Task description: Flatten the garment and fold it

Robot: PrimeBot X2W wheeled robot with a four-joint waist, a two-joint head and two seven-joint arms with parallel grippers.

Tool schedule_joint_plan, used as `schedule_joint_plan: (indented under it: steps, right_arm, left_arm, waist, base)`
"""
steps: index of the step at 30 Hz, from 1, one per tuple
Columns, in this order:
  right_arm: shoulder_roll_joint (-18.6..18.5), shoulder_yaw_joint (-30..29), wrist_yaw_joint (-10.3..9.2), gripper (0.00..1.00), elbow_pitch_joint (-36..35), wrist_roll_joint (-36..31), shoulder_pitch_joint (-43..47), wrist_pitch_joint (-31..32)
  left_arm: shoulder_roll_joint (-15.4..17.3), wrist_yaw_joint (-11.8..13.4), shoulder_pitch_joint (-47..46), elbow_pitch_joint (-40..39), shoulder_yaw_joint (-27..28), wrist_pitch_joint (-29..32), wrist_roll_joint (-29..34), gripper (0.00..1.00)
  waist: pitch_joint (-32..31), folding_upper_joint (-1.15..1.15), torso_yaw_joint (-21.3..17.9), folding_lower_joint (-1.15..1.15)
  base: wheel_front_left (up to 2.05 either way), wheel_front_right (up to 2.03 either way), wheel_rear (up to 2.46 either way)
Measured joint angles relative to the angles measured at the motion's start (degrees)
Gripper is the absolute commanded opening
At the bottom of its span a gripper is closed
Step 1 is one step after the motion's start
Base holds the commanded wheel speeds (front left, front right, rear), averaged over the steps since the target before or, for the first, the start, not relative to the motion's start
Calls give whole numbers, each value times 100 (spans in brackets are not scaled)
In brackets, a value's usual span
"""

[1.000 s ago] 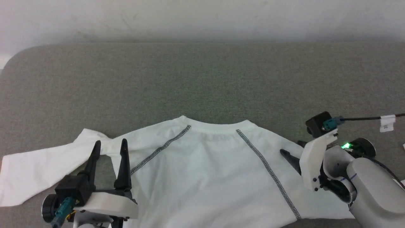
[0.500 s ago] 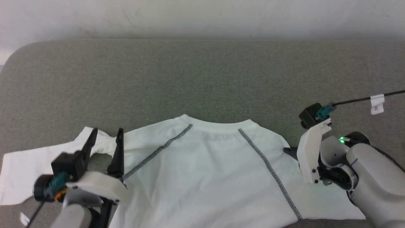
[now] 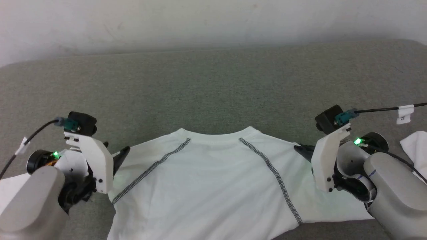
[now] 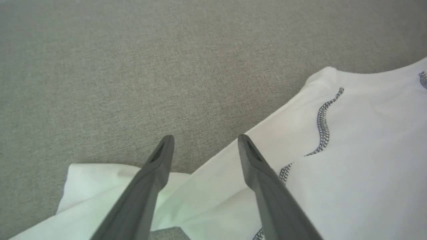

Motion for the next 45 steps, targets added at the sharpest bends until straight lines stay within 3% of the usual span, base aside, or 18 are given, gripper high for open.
schedule_joint_plan:
  steps: [5,10,11,14,15,18,22,28,32,40,45]
  right_arm:
    - [91,-11,0,0,-66,-24,7,-3]
    - [134,-7,0,0,-89,-27,6,-63]
    - [142,0,0,0,-89,-27,5,-68]
    - [172,34,0,0,-100,-25,2,-109]
    - [168,34,0,0,-108,-25,1,-142]
    - [141,30,0,0,-137,-27,-13,-277]
    - [-3,-26,1,0,-229,-159,-65,-650]
    - [-226,-410,8,0,-328,-524,-385,-1073]
    - [-358,-686,9,0,-412,-689,-733,-1061]
    - [-245,-1570,54,0,-160,-969,-2359,-1421]
    - [-140,-1804,65,0,223,-1194,-3543,-1818]
  left_arm:
    - [160,-145,-315,288,-394,934,-318,100]
    - [299,-186,-637,454,-808,1316,-260,100]
    - [298,-202,-716,517,-866,1419,-261,87]
    - [302,-226,-936,710,-996,1806,-303,13]
    - [305,-226,-983,757,-1026,1883,-315,0]
    - [257,-226,-1049,815,-1126,1923,-299,0]
    - [209,-211,-1073,928,-1179,1491,-122,0]
    - [219,242,-1587,958,-1085,584,482,0]
    - [167,347,-2176,866,-954,23,682,0]
    - [-64,397,-3790,1370,-615,-1060,1014,0]
    - [-188,483,-4857,1715,-491,-1661,1269,0]
  waist:
    - [141,0,-180,0]
    - [327,-1,-280,0]
    - [359,-1,-295,0]
    - [414,-1,-363,-1]
    - [422,-1,-384,-2]
    - [415,-1,-407,-1]
    - [324,-1,-360,-1]
    - [74,-1,-232,0]
    - [-82,-1,-125,0]
    - [43,-1,-44,0]
    - [340,-1,-124,1]
  base:
    - [0,0,0]
    - [0,0,0]
    - [0,0,0]
    - [0,0,0]
    - [0,0,0]
    - [0,0,0]
    - [0,0,0]
    - [0,0,0]
    - [0,0,0]
    - [0,0,0]
    - [0,0,0]
